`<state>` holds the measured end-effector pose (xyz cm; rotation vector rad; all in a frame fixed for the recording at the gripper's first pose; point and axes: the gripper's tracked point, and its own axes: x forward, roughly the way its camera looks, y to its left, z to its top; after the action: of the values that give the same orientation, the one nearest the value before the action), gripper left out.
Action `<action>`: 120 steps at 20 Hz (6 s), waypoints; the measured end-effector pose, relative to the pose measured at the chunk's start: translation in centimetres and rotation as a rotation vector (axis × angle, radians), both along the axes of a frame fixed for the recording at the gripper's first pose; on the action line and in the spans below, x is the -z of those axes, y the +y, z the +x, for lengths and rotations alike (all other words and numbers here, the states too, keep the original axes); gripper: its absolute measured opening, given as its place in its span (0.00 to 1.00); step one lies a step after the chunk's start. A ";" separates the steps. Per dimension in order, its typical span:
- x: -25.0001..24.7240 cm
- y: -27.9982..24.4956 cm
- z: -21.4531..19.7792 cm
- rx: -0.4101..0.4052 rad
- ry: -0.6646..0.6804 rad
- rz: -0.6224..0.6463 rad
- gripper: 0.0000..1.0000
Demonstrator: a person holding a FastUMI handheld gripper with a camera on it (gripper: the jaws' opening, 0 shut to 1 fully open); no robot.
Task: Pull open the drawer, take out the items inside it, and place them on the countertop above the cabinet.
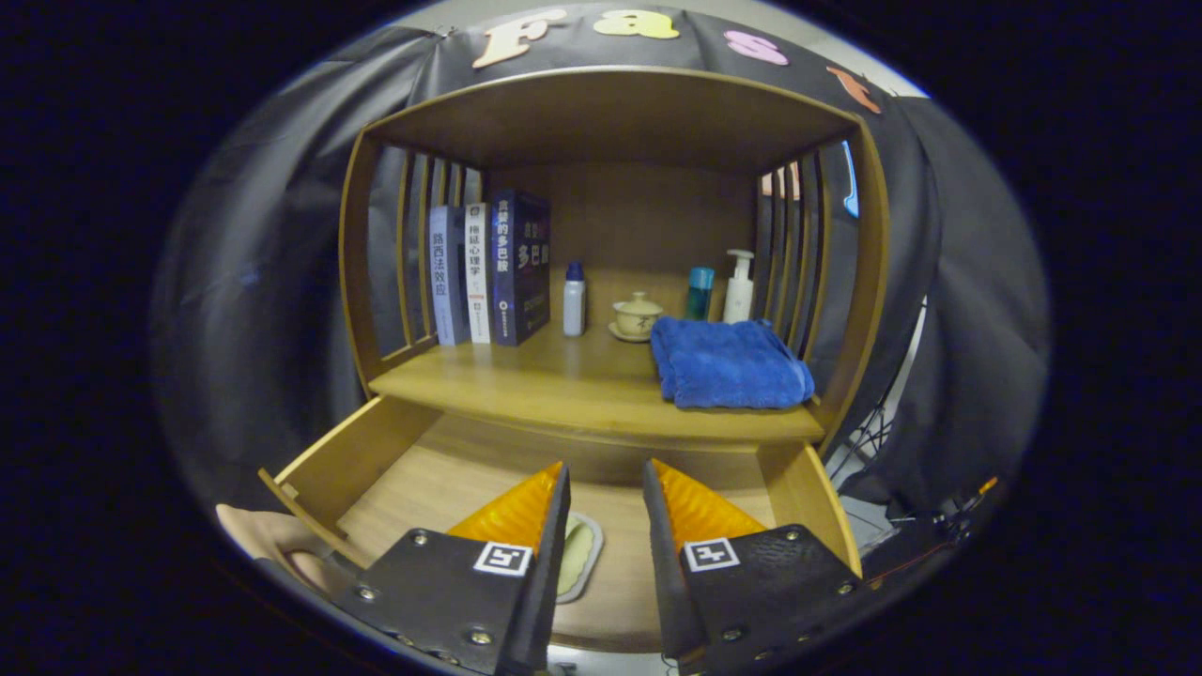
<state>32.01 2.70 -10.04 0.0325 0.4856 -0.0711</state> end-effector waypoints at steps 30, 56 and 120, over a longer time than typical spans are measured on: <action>14.1 4.3 1.7 -0.091 0.471 -0.044 0.29; -0.3 4.7 6.4 -0.114 0.069 -0.039 0.12; -5.6 4.9 -5.2 -0.135 -0.233 -0.027 0.95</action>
<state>26.86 7.63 -4.42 -0.0186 0.2530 0.0587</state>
